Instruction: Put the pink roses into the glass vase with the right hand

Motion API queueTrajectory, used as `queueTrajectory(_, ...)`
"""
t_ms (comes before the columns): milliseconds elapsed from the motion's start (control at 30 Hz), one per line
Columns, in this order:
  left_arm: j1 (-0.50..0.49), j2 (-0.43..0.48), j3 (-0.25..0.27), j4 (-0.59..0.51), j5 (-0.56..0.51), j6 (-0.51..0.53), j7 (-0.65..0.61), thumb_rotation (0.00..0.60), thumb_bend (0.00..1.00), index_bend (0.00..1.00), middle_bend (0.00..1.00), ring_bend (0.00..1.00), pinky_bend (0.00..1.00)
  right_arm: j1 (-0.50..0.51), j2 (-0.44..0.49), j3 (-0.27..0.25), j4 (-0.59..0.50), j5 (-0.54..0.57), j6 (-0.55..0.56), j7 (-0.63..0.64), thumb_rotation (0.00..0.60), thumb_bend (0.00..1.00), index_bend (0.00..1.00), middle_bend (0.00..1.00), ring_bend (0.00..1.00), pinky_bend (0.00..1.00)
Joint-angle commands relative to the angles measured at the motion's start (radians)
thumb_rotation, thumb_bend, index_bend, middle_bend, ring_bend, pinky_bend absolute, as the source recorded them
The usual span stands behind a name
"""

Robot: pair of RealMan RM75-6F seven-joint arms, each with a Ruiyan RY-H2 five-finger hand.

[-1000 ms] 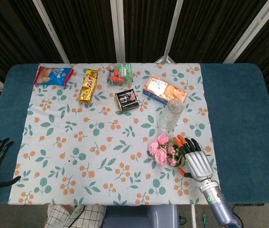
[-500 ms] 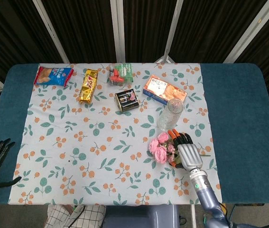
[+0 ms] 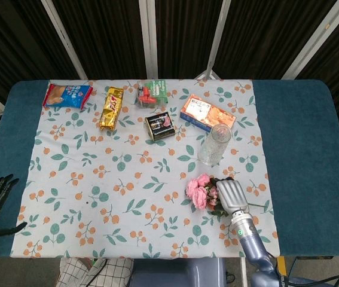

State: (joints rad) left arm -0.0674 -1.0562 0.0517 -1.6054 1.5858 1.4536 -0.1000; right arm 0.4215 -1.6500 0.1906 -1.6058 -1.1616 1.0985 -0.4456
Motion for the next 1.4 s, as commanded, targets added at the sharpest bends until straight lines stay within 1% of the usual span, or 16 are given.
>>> queueTrajectory(33, 0.000, 0.000, 0.000, 0.000, -0.001, 0.000, 0.000, 0.600, 0.00, 0.00, 0.00, 0.00, 0.00, 0.001, -0.001, -0.002, -0.009, -0.014, 0.013, 0.014, 0.600, 0.28, 0.50, 0.50, 0.52, 0.37)
queueTrajectory(233, 0.000, 0.001, 0.001, -0.002, 0.001, -0.001, -0.002, 0.600, 0.00, 0.00, 0.00, 0.00, 0.00, -0.013, 0.045, 0.010, -0.090, -0.044, 0.056, 0.055, 0.600, 0.28, 0.51, 0.51, 0.52, 0.36)
queueTrajectory(300, 0.000, 0.002, 0.001, -0.003, 0.001, -0.001, -0.004, 0.600, 0.00, 0.00, 0.00, 0.00, 0.00, -0.021, 0.082, 0.022, -0.140, -0.057, 0.076, 0.077, 0.600, 0.28, 0.51, 0.51, 0.52, 0.37)
queueTrajectory(400, -0.001, 0.002, 0.001, -0.005, 0.000, -0.002, -0.005, 0.600, 0.00, 0.00, 0.00, 0.00, 0.00, -0.034, 0.144, 0.055, -0.223, -0.066, 0.108, 0.117, 0.600, 0.28, 0.51, 0.51, 0.52, 0.36)
queueTrajectory(500, 0.000, 0.003, 0.002, -0.008, 0.000, -0.004, -0.004, 0.600, 0.00, 0.00, 0.00, 0.00, 0.00, -0.051, 0.204, 0.105, -0.307, -0.051, 0.141, 0.170, 0.600, 0.28, 0.51, 0.51, 0.52, 0.36)
queueTrajectory(600, 0.001, 0.003, 0.001, -0.009, 0.001, 0.000, 0.001, 0.600, 0.00, 0.00, 0.00, 0.00, 0.00, -0.067, 0.257, 0.169, -0.388, -0.011, 0.168, 0.246, 0.600, 0.28, 0.51, 0.51, 0.52, 0.36)
queueTrajectory(700, 0.001, 0.001, 0.002, -0.009, 0.005, 0.004, 0.005, 0.600, 0.00, 0.00, 0.00, 0.00, 0.00, -0.083, 0.292, 0.263, -0.461, 0.036, 0.205, 0.363, 0.600, 0.28, 0.51, 0.51, 0.52, 0.36)
queueTrajectory(733, 0.002, 0.000, 0.003, -0.010, 0.006, 0.004, 0.007, 0.600, 0.00, 0.00, 0.00, 0.00, 0.00, -0.088, 0.301, 0.312, -0.484, 0.049, 0.227, 0.426, 0.600, 0.28, 0.51, 0.51, 0.52, 0.36)
queueTrajectory(767, 0.001, 0.000, 0.003, -0.011, 0.007, 0.004, 0.008, 0.600, 0.00, 0.00, 0.00, 0.00, 0.00, -0.089, 0.306, 0.342, -0.492, 0.055, 0.239, 0.462, 0.600, 0.28, 0.51, 0.51, 0.52, 0.36)
queueTrajectory(867, 0.002, -0.001, 0.002, -0.012, 0.006, 0.004, 0.010, 0.600, 0.00, 0.00, 0.00, 0.00, 0.00, -0.085, 0.307, 0.416, -0.498, 0.068, 0.270, 0.546, 0.600, 0.28, 0.51, 0.51, 0.52, 0.36)
queueTrajectory(900, 0.001, -0.002, 0.002, -0.012, 0.005, 0.003, 0.010, 0.600, 0.00, 0.00, 0.00, 0.00, 0.00, -0.080, 0.300, 0.449, -0.496, 0.081, 0.283, 0.584, 0.600, 0.28, 0.51, 0.51, 0.52, 0.36)
queueTrajectory(933, 0.001, -0.002, 0.002, -0.012, 0.005, 0.003, 0.011, 0.600, 0.00, 0.00, 0.00, 0.00, 0.00, -0.076, 0.296, 0.465, -0.494, 0.088, 0.287, 0.603, 0.600, 0.28, 0.51, 0.51, 0.52, 0.36)
queueTrajectory(1033, 0.000, -0.002, 0.002, -0.013, 0.004, 0.000, 0.012, 0.600, 0.00, 0.00, 0.00, 0.00, 0.00, -0.046, 0.270, 0.552, -0.474, 0.152, 0.291, 0.711, 0.600, 0.28, 0.51, 0.51, 0.50, 0.37)
queueTrajectory(1133, -0.001, -0.002, 0.001, -0.015, 0.000, -0.003, 0.010, 0.600, 0.00, 0.00, 0.00, 0.00, 0.00, -0.006, 0.244, 0.611, -0.434, 0.206, 0.279, 0.785, 0.600, 0.28, 0.50, 0.51, 0.50, 0.37)
queueTrajectory(1267, -0.002, -0.001, 0.001, -0.017, -0.004, -0.008, 0.010, 0.600, 0.00, 0.00, 0.00, 0.00, 0.00, 0.041, 0.212, 0.654, -0.391, 0.243, 0.262, 0.847, 0.600, 0.28, 0.50, 0.51, 0.50, 0.37)
queueTrajectory(1400, -0.003, 0.000, -0.001, -0.019, -0.011, -0.013, 0.009, 0.600, 0.00, 0.00, 0.00, 0.00, 0.00, 0.101, 0.179, 0.687, -0.354, 0.273, 0.250, 0.874, 0.600, 0.28, 0.50, 0.51, 0.50, 0.36)
